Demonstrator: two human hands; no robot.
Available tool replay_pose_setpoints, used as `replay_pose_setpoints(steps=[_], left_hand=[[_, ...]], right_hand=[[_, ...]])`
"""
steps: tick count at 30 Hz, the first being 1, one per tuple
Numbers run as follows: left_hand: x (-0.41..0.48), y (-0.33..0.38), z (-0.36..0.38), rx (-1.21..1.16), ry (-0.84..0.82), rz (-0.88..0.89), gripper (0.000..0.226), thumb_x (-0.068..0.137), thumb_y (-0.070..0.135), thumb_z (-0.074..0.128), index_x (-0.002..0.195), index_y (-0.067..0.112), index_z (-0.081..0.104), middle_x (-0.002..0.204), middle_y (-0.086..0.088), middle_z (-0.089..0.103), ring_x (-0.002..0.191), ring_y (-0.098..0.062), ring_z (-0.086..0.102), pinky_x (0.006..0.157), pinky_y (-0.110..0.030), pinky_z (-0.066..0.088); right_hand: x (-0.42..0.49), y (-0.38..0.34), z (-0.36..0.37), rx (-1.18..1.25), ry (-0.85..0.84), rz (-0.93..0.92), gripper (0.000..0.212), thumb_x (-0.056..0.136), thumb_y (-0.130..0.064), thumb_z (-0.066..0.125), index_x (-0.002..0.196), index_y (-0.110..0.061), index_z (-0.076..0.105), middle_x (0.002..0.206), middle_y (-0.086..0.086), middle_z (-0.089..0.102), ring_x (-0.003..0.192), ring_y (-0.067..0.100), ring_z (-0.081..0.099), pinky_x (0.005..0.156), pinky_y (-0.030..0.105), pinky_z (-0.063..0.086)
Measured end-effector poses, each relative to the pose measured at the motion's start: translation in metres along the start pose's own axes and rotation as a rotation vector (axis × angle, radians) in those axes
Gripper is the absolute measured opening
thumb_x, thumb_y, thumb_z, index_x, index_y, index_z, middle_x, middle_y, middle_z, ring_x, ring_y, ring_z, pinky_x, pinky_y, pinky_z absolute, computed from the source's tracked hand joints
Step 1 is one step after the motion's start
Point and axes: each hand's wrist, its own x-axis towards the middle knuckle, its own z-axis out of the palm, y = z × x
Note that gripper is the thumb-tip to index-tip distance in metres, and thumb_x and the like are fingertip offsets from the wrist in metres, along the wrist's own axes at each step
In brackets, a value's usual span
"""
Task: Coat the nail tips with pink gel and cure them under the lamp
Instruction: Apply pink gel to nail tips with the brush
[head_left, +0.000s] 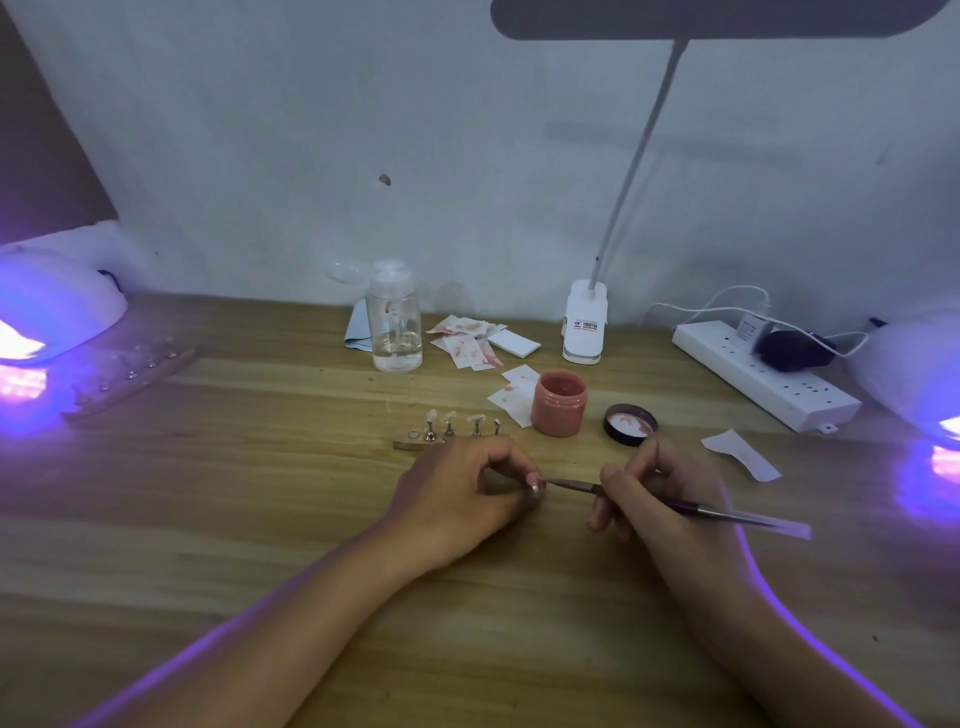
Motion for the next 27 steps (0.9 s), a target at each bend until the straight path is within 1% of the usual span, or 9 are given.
replay_pose_setpoints(steps=[3,5,7,11,15,17,19,23,27], left_hand=[[-0.0001,0.0007,0.0003,0.005,-0.002,-0.007,0.01,0.082,0.035,0.075,0.077,0.04,0.068,0.091,0.03,0.07,0.053,0.014,0.047,0.056,-0.023,0.029],[-0.0003,0.0008,0.0005,0.007,-0.002,-0.007,0.008,0.082,0.035,0.075,0.078,0.039,0.069,0.091,0.03,0.07,0.052,0.012,0.047,0.055,-0.023,0.029],[-0.0007,0.001,0.0004,0.007,-0.004,-0.003,0.008,0.082,0.035,0.075,0.078,0.038,0.069,0.091,0.031,0.07,0.049,0.008,0.047,0.054,-0.023,0.029],[-0.0003,0.0006,-0.0003,0.001,-0.004,0.002,0.009,0.082,0.036,0.075,0.077,0.039,0.068,0.091,0.031,0.069,0.05,0.011,0.047,0.054,-0.022,0.028],[0.0,-0.0006,-0.0002,-0.001,-0.006,0.007,0.011,0.082,0.036,0.074,0.076,0.041,0.067,0.091,0.033,0.069,0.048,0.007,0.046,0.054,-0.023,0.029],[-0.0004,-0.0011,-0.0003,-0.004,-0.005,0.008,0.008,0.081,0.036,0.074,0.077,0.04,0.068,0.09,0.033,0.069,0.046,0.003,0.044,0.053,-0.023,0.029],[-0.0006,-0.001,-0.0003,-0.008,-0.005,0.008,0.006,0.081,0.037,0.074,0.079,0.039,0.069,0.09,0.033,0.069,0.046,0.002,0.044,0.053,-0.022,0.029],[-0.0006,-0.0001,-0.0003,0.001,-0.003,0.006,0.011,0.081,0.037,0.074,0.075,0.043,0.067,0.088,0.034,0.068,0.047,0.005,0.046,0.053,-0.022,0.03],[-0.0004,-0.0001,-0.0007,-0.013,-0.006,0.005,0.01,0.081,0.036,0.075,0.076,0.042,0.068,0.089,0.031,0.07,0.049,0.009,0.047,0.055,-0.023,0.03]], right_hand=[[-0.0001,-0.0002,-0.0001,0.0,-0.002,0.005,0.02,0.09,-0.007,0.06,0.075,0.0,0.049,0.062,0.009,0.069,0.053,0.012,0.055,0.06,0.032,0.042],[-0.0005,-0.0001,0.0001,0.004,-0.004,0.011,0.02,0.09,-0.006,0.06,0.074,0.0,0.049,0.061,0.01,0.069,0.052,0.008,0.056,0.061,0.032,0.042],[-0.0006,0.0001,0.0002,0.007,0.001,0.021,0.019,0.089,-0.004,0.059,0.074,0.001,0.049,0.06,0.011,0.068,0.052,0.009,0.055,0.06,0.033,0.042],[-0.0002,-0.0003,0.0004,0.007,0.024,0.022,0.019,0.088,-0.005,0.059,0.074,0.0,0.048,0.059,0.01,0.068,0.054,0.01,0.057,0.062,0.034,0.043],[-0.0003,-0.0009,0.0002,-0.004,0.027,0.024,0.018,0.09,-0.008,0.059,0.077,0.0,0.049,0.062,0.008,0.069,0.059,0.023,0.056,0.062,0.037,0.043],[-0.0004,-0.0014,0.0003,-0.013,0.021,0.028,0.019,0.09,-0.008,0.059,0.075,-0.001,0.05,0.061,0.009,0.069,0.057,0.017,0.056,0.062,0.036,0.043],[-0.0003,-0.002,0.0003,-0.013,0.025,0.037,0.018,0.089,-0.007,0.059,0.074,-0.002,0.05,0.061,0.009,0.069,0.055,0.011,0.058,0.063,0.035,0.044],[-0.0007,-0.0023,-0.0002,-0.005,0.036,0.033,0.016,0.088,-0.005,0.059,0.076,0.002,0.05,0.061,0.01,0.068,0.059,0.02,0.058,0.065,0.04,0.045],[-0.0008,-0.0027,0.0004,-0.002,0.029,0.017,0.018,0.09,-0.006,0.06,0.076,0.003,0.05,0.061,0.01,0.069,0.058,0.015,0.061,0.066,0.037,0.046]])
